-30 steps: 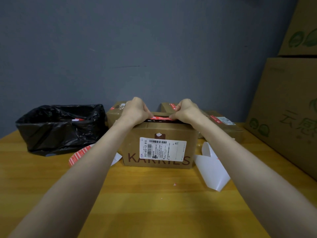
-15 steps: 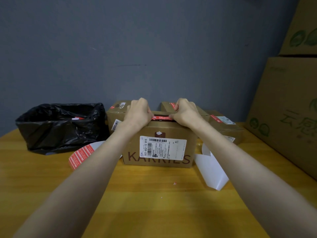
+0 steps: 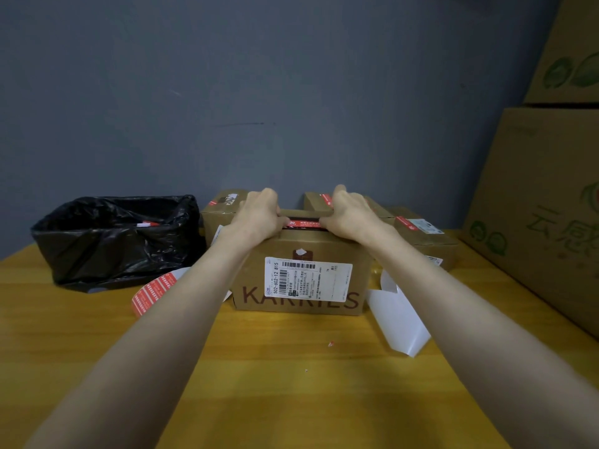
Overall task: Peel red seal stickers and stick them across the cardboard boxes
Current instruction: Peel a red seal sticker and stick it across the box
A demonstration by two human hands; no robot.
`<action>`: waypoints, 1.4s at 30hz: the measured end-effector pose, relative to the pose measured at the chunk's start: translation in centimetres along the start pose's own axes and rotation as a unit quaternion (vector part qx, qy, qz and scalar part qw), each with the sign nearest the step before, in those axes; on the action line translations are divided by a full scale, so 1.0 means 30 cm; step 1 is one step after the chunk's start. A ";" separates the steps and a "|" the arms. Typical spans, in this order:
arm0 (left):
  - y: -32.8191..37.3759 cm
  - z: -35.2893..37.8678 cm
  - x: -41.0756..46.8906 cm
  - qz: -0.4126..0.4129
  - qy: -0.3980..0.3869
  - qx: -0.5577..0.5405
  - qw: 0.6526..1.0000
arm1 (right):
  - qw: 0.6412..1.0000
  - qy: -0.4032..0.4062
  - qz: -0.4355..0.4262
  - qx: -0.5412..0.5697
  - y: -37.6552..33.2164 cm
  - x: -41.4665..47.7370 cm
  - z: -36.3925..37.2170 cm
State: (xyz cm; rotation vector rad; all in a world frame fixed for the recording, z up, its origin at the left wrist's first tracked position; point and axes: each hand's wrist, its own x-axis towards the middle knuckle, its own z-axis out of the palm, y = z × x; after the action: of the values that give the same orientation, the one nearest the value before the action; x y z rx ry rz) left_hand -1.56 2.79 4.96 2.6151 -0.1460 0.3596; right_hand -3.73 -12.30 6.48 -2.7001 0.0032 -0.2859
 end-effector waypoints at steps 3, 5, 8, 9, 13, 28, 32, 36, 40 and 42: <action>-0.002 -0.004 -0.018 0.012 0.005 -0.004 1.000 | 1.000 -0.010 -0.008 0.029 0.027 0.001 -0.017; -0.013 -0.014 -0.033 0.047 0.007 -0.013 0.999 | 0.998 -0.003 -0.042 0.038 0.051 -0.002 -0.014; -0.028 -0.036 -0.061 0.097 -0.016 -0.022 0.995 | 0.993 0.009 -0.115 0.035 0.066 -0.029 0.001; -0.028 -0.040 -0.068 0.110 -0.027 -0.023 0.993 | 0.991 0.005 -0.133 0.029 0.065 -0.039 0.005; -0.030 -0.017 -0.072 0.142 -0.036 0.027 0.989 | 0.987 -0.028 -0.157 -0.019 0.055 -0.072 0.029; -0.013 -0.016 -0.131 0.140 -0.059 0.090 0.984 | 0.984 -0.017 -0.151 -0.092 0.078 -0.120 0.018; 0.004 -0.021 -0.147 0.146 -0.055 0.109 0.982 | 0.980 -0.013 -0.159 -0.117 0.074 -0.130 0.010; -0.005 -0.017 -0.141 0.143 -0.058 0.098 0.983 | 0.984 0.000 -0.152 -0.094 0.078 -0.131 0.000; -0.017 -0.045 -0.135 0.138 -0.062 0.075 0.986 | 0.985 0.007 -0.151 -0.081 0.087 -0.129 -0.006; -0.015 -0.066 -0.142 0.135 -0.066 0.066 0.986 | 0.986 0.010 -0.148 -0.076 0.090 -0.129 -0.009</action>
State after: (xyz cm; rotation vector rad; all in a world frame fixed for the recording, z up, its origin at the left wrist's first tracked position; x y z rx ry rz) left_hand -6.01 4.32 5.25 2.7555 -0.5443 0.2954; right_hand -7.46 -14.70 4.84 -2.8465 -0.3875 -0.4174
